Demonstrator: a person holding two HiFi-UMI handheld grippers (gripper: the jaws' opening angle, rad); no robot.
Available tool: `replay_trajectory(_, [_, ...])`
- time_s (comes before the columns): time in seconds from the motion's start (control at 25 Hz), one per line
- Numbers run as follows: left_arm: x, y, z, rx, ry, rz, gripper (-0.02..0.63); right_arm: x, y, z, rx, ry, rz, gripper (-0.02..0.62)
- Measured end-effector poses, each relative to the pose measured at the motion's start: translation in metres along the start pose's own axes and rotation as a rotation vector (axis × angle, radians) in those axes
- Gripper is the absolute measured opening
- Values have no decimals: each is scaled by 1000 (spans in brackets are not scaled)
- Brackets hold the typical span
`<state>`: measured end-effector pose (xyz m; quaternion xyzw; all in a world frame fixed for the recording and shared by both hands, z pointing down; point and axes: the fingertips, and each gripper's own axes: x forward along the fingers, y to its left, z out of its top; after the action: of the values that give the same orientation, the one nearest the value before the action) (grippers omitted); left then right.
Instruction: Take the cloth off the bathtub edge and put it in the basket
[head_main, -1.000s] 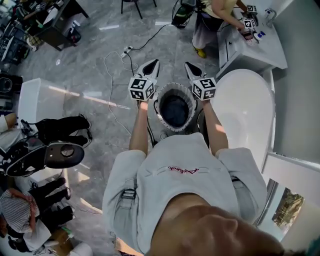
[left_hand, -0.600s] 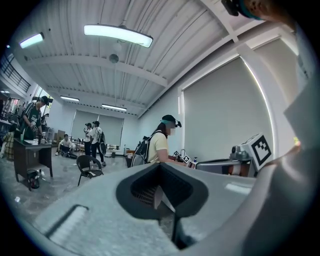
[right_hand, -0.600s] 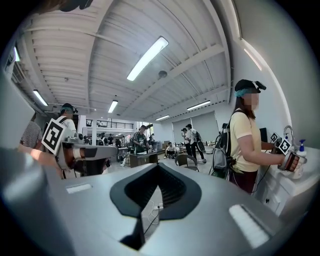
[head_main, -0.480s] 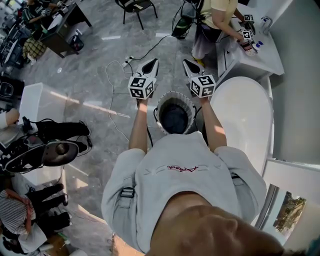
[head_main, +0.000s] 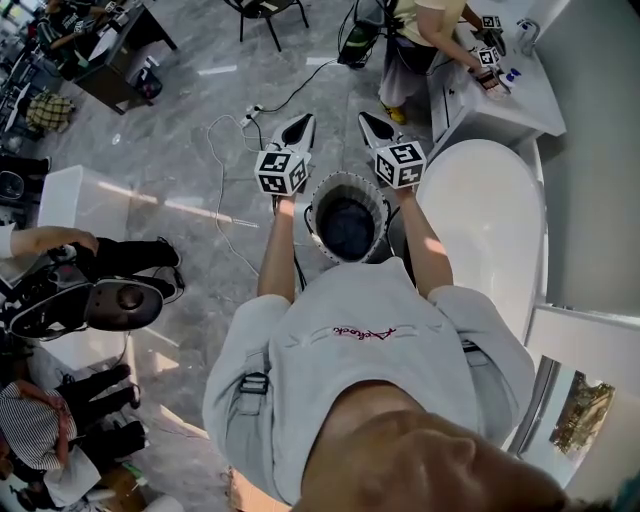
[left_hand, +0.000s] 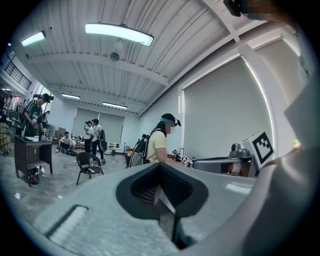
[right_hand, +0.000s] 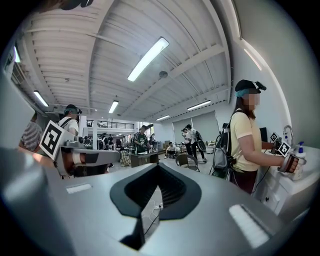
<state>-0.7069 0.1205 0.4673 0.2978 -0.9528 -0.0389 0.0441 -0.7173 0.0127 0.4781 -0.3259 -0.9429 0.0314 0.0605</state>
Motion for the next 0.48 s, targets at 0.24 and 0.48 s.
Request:
replay_trajectory(0.24, [-10,-3,-4,-4,4,6,0,-11,1,5,3,-12,-16,6])
replay_trajectory(0.48, [-15,-9,-10,-13,9,12,0,-21,3,5,-1,-9,-16,5])
